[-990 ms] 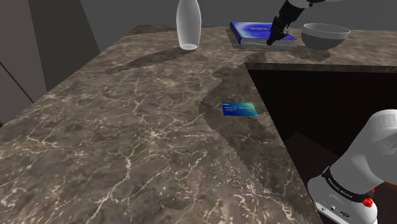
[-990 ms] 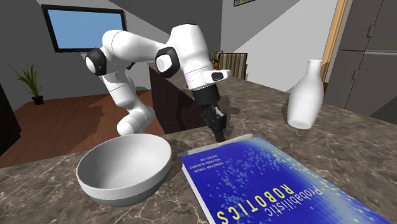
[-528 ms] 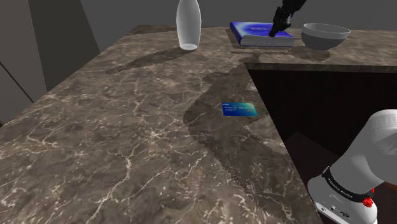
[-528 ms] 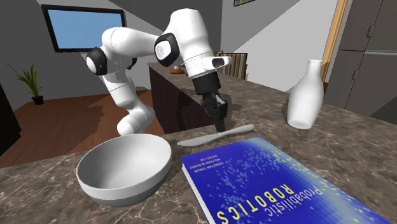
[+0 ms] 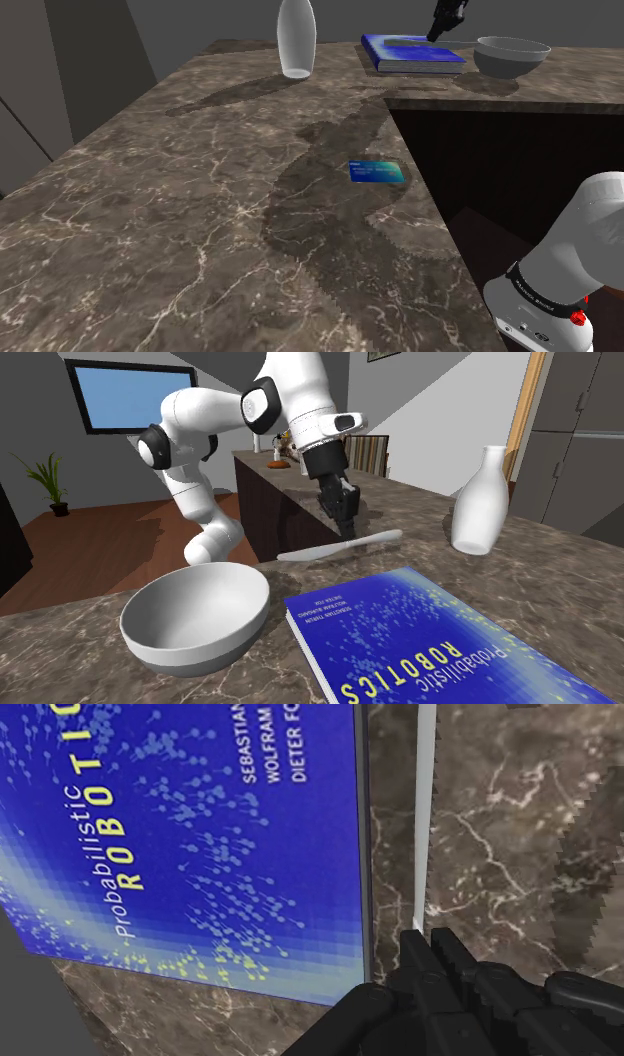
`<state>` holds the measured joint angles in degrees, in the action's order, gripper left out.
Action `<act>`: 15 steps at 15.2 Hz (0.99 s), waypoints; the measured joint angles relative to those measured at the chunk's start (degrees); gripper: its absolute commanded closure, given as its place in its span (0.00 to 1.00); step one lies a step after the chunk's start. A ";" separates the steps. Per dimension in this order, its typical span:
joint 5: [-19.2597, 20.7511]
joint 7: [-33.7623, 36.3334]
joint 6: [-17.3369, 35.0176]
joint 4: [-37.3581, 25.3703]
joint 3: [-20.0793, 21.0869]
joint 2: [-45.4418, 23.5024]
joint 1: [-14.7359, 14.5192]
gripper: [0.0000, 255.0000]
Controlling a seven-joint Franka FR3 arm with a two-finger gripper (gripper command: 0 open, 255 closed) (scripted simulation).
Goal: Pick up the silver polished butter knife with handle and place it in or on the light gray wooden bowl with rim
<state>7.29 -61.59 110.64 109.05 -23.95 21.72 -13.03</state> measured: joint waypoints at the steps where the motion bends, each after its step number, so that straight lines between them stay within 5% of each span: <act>1: -0.07 -0.01 -0.80 -0.92 0.06 -0.14 -0.05 1.00; 15: -2.04 -1.25 -11.77 -16.28 -0.46 -4.74 -0.91 1.00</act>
<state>5.25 -62.85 98.87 92.77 -24.41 16.98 -13.94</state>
